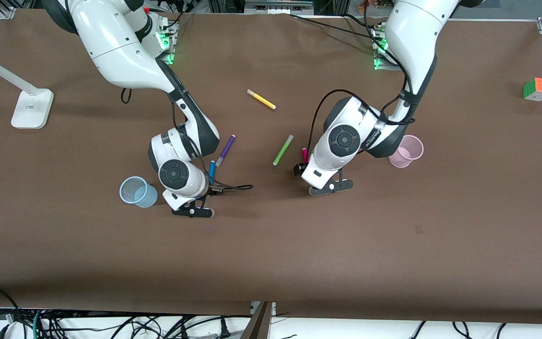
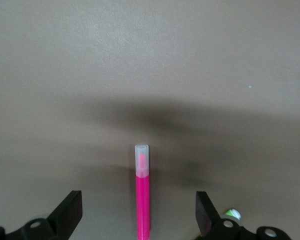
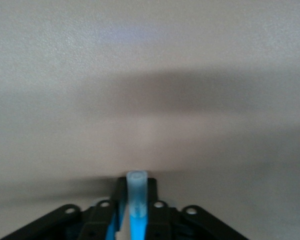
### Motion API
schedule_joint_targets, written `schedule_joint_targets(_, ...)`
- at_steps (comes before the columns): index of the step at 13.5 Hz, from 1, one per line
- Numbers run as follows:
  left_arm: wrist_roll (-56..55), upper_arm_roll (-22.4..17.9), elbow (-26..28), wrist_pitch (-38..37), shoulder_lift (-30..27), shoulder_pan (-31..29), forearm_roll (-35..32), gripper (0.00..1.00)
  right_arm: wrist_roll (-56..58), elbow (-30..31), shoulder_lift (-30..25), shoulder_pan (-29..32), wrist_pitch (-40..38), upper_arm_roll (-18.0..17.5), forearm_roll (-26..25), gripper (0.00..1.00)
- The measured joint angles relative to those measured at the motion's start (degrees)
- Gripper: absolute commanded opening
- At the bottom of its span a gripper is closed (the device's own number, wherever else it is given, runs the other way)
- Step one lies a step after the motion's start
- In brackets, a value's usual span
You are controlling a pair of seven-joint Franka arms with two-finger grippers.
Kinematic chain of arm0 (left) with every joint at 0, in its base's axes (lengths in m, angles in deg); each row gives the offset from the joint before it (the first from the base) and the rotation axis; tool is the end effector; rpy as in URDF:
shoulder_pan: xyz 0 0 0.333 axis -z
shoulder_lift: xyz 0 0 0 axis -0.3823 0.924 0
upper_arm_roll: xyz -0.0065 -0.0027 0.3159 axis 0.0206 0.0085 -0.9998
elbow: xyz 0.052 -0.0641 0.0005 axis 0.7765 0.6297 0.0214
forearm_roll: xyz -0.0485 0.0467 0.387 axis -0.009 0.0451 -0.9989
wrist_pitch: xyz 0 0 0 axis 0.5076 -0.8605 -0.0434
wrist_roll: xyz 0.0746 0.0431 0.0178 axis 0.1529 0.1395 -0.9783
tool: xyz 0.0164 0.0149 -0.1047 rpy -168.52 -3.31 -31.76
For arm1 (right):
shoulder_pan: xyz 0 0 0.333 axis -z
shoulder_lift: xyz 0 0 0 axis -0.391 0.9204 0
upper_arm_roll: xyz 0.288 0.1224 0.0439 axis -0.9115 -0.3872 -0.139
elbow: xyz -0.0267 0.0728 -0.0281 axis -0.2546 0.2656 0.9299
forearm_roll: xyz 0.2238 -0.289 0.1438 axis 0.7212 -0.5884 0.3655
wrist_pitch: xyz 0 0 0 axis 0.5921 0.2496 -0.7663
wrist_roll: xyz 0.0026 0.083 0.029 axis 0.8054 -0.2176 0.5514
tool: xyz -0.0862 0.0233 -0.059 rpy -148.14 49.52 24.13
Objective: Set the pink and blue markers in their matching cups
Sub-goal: 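Grasp the blue marker with the right gripper while the left gripper grasps the pink marker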
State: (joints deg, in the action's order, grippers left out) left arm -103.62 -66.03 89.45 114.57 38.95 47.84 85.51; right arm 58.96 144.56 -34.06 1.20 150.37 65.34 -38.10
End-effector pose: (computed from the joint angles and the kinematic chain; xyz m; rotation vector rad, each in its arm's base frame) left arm 0.5815 -0.3643 0.2399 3.0505 0.3470 -0.2164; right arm 0.6416 0.3067 0.1791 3.1343 -0.1225 -0.1591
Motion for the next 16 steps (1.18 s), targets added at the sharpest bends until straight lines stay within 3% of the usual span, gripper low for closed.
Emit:
schedule_joint_targets(6, -0.4, 0.0, 10.3, 15.4, 1.0, 1.4, -2.1, 1.0, 8.3, -1.3, -1.4, 0.9, 2.0, 0.9, -0.1, 0.0)
schedule_joint_targets(10, -1.4, 0.0, 12.8, 17.9, 1.0, 2.4, -2.1, 1.0, 20.0, -2.5, -7.4, 3.8, 1.4, 1.0, -0.1, 0.0)
schedule_joint_targets(11, -1.7, 0.0, 12.8, 17.9, 1.0, 2.6, -2.1, 0.84, 23.5, -2.5, -9.0, 4.4, 0.3, 1.0, -0.1, 0.0)
schedule_joint_targets(13, -2.0, 0.0, 12.8, 17.9, 0.9, 2.8, -2.1, 0.43, 31.5, -2.5, -11.5, 5.6, -2.1, 1.0, 0.0, 0.01)
schedule_joint_targets(15, -2.0, 0.0, 12.8, 17.9, 0.6, 2.8, -2.1, 0.13, 40.3, -2.5, -13.4, 7.3, -3.9, 1.0, 0.2, 0.01)
schedule_joint_targets(16, -2.3, 0.0, 12.8, 17.9, 0.5, 2.8, -2.1, 0.03, 45.0, -2.4, -14.4, 8.1, -4.4, 1.0, 0.9, 0.01)
